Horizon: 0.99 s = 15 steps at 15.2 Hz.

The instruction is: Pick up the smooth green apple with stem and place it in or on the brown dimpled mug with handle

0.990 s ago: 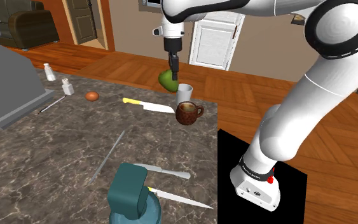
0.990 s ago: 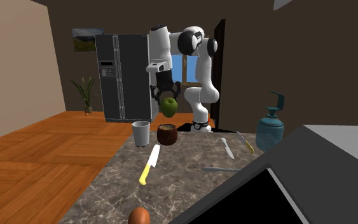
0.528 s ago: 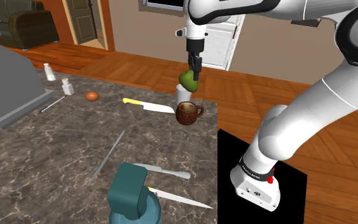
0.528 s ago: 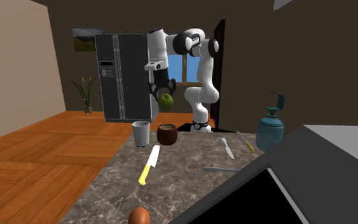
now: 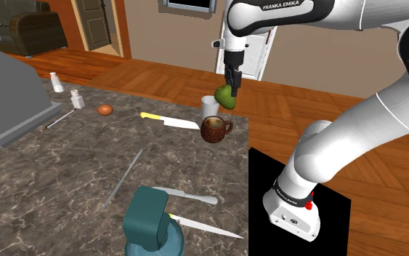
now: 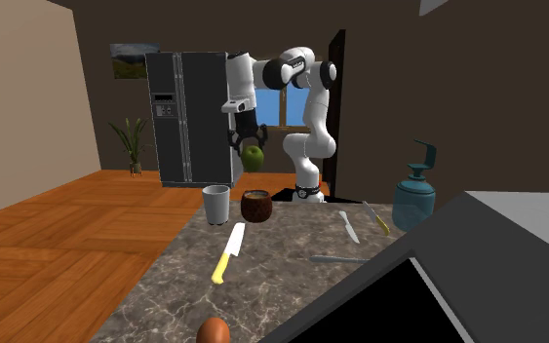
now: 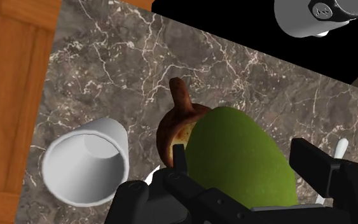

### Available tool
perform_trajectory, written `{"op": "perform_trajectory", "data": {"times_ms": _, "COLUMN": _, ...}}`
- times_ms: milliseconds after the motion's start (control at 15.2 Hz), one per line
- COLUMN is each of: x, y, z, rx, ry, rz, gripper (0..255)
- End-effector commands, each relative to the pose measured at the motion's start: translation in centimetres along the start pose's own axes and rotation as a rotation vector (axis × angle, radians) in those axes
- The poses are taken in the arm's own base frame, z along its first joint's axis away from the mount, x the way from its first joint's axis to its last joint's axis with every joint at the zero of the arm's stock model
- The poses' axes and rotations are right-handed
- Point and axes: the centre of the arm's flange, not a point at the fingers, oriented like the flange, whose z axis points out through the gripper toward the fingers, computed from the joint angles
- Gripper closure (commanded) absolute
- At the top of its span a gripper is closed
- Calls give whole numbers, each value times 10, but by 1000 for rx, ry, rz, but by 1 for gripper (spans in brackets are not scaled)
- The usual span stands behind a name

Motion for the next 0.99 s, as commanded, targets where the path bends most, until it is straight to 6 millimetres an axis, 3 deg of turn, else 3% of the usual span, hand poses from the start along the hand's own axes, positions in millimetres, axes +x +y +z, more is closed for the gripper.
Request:
{"op": "perform_trajectory", "data": {"times_ms": 0, "x": 0, "y": 1, "z": 10, "rx": 0, "ry": 0, "rz": 0, "gripper": 255}}
{"op": "perform_trajectory", "data": {"times_ms": 726, "x": 5, "y": 8, "z": 68, "rx": 0, "ry": 0, "rz": 0, "gripper": 255}}
{"op": "perform_trajectory", "data": {"times_ms": 924, "x": 5, "y": 8, "z": 68, "rx": 0, "ry": 0, "rz": 0, "gripper": 255}}
